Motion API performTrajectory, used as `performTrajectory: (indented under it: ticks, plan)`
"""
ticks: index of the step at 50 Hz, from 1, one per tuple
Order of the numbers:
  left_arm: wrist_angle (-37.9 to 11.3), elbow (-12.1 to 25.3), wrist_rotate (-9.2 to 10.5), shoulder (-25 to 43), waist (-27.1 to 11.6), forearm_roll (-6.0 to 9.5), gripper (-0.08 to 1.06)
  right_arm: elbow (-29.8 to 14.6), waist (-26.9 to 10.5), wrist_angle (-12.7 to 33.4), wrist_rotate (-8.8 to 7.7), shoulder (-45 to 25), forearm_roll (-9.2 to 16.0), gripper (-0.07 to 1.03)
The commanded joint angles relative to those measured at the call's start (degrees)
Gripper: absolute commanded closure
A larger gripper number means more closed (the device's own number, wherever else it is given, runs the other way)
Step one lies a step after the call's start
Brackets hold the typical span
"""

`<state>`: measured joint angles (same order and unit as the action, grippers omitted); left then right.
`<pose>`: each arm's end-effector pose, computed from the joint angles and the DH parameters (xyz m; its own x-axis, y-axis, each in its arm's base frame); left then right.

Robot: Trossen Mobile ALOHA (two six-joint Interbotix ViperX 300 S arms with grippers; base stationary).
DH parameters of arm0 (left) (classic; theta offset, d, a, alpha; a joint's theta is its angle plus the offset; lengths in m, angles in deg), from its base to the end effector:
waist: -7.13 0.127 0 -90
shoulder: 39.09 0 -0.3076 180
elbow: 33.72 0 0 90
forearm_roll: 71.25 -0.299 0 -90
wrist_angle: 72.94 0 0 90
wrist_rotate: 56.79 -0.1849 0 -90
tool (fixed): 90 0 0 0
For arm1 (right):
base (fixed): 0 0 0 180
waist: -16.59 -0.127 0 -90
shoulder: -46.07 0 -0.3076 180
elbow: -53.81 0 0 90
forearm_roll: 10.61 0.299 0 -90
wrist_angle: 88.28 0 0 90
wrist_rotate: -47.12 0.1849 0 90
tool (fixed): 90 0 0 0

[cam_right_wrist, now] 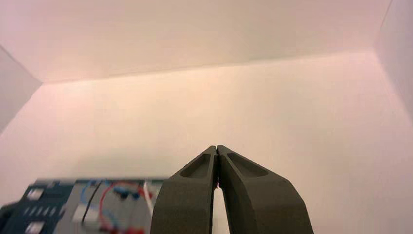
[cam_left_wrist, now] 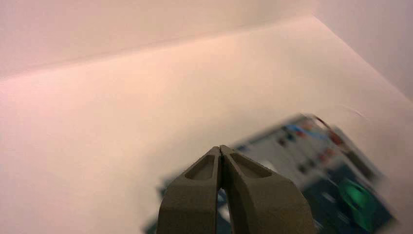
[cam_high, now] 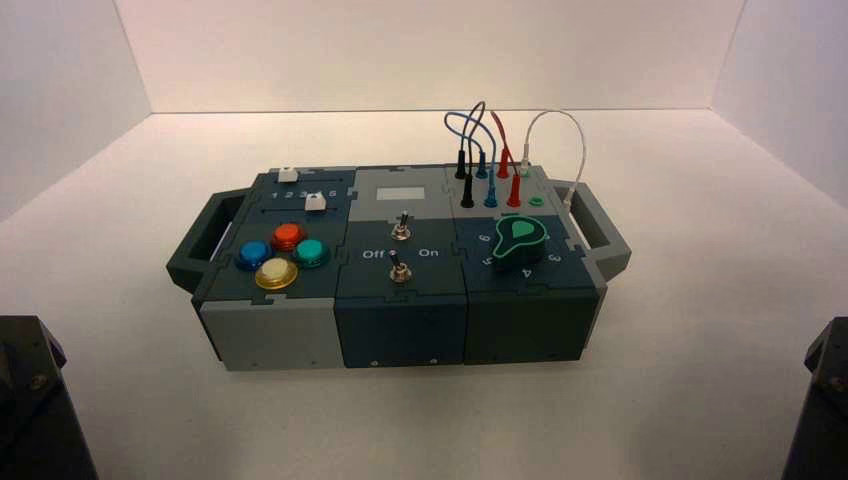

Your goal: Insert the white wire.

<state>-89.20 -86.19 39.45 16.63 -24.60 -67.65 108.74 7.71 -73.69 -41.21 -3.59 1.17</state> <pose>0.2222 -0.1412 0.1833 0.6923 -0.4487 -0.5652 0.4495 0.8808 -0.1487 0.2474 0.0483 0.1969 0.8560 0.1858 -0.4824 -0.0855 0.9712 0.2224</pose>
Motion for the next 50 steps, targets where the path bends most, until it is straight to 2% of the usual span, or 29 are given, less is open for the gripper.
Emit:
performTrajectory:
  ticks: [1,5,7,12,19,26,31,39,44,45,46,50]
  plan:
    - [-2.5,1.8,3.08,0.3,-5.4,0.44,1.01,-1.8,-0.4,4.0,0.26,-0.2,2.1,0.99]
    - [-3.6,1.8,5.45,0.8,-9.1,0.53,1.01,-1.8,-0.4,7.4,0.26,-0.2,3.1,0.99]
    - [-4.0,1.8,5.89,1.1,-10.3,0.62,1.01,-1.8,-0.4,9.1,0.26,-0.3,3.7,0.99]
    - [-5.5,2.3,6.06,3.4,-12.8,0.62,1.01,-1.9,-0.5,13.2,0.26,-0.4,5.5,0.99]
    - [-9.2,4.2,5.98,7.9,-14.9,0.62,1.01,-1.9,-0.4,18.6,0.18,-1.1,6.8,0.99]
    - [-9.2,5.6,5.98,12.6,-16.7,0.62,1.01,-1.8,-1.1,20.2,0.26,-4.4,8.7,0.99]
    - [-7.8,6.9,6.33,16.0,-18.5,0.79,1.01,-2.4,-3.1,21.5,0.0,-9.4,8.9,0.99]
    - [-6.0,9.0,6.59,20.0,-20.7,2.46,1.01,-4.3,-10.2,22.1,-0.44,-16.8,8.8,0.97]
    - [-5.4,9.7,6.68,21.4,-21.5,2.99,1.01,-5.1,-12.4,22.2,-0.44,-18.6,8.8,0.88]
    - [-5.3,9.8,6.59,21.9,-21.9,3.25,1.01,-5.4,-13.4,22.4,-0.44,-19.3,8.8,0.75]
    - [-5.3,10.4,6.68,22.6,-22.4,3.43,1.01,-6.0,-13.8,22.9,-0.44,-20.2,8.8,0.54]
    - [-5.3,10.5,6.68,23.3,-22.6,3.87,1.01,-6.1,-13.7,23.0,-0.53,-20.7,8.8,0.52]
